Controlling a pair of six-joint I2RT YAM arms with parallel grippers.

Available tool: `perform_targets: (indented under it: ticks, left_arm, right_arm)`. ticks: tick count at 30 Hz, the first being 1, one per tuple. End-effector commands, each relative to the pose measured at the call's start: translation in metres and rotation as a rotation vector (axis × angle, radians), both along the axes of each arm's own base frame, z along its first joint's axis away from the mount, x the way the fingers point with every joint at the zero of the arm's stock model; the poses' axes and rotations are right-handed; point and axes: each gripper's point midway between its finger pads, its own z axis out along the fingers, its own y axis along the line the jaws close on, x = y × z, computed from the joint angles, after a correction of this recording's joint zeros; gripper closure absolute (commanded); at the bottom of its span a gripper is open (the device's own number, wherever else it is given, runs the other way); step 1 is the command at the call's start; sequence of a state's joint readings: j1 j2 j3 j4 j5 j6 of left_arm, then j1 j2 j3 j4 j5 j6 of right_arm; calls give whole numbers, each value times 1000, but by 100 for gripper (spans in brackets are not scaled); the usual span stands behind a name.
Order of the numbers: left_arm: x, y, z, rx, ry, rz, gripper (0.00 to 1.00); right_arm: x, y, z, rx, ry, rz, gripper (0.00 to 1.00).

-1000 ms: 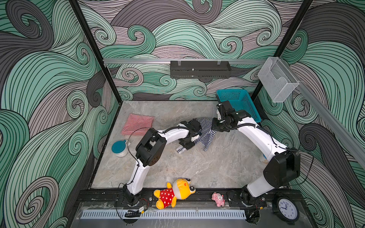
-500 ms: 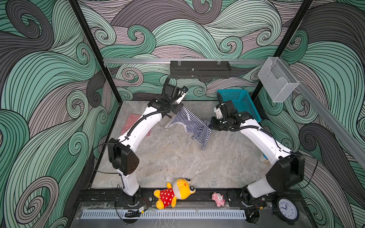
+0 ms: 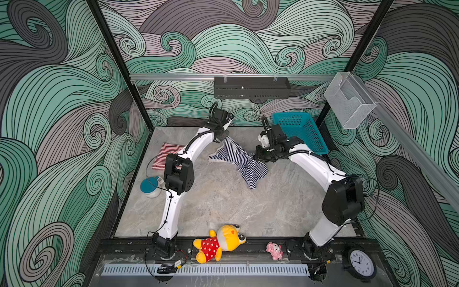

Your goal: Fold and stack the tank tops

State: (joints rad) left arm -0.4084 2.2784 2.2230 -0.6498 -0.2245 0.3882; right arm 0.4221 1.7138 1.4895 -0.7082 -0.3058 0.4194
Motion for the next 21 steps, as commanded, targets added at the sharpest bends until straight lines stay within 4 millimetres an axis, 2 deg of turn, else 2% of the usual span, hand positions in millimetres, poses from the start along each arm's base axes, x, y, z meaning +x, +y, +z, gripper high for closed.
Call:
perform_targets:
  ticks: [1,3,6,13,17,21]
  left_arm:
    - [31,33,31,27,-130,115,100]
    - [31,35,40,18,-147,125,100]
    - [27,42,68,-20,-200,147,100]
    - [-8,61,149,-67,-301,155,100]
    - [-34,79,204,-76,-385,163,100]
    - [-61,110,255,-65,-472,203,100]
  right_arm:
    - [-13,-7,2,-37,47,5,100]
    - [-13,-6,4,-30,44,9,100]
    - [-15,1,21,16,15,47,100]
    - [-43,38,83,175,-89,225,100]
    - [-65,65,115,255,-131,298,100]
    - [-91,106,138,323,-149,402,100]
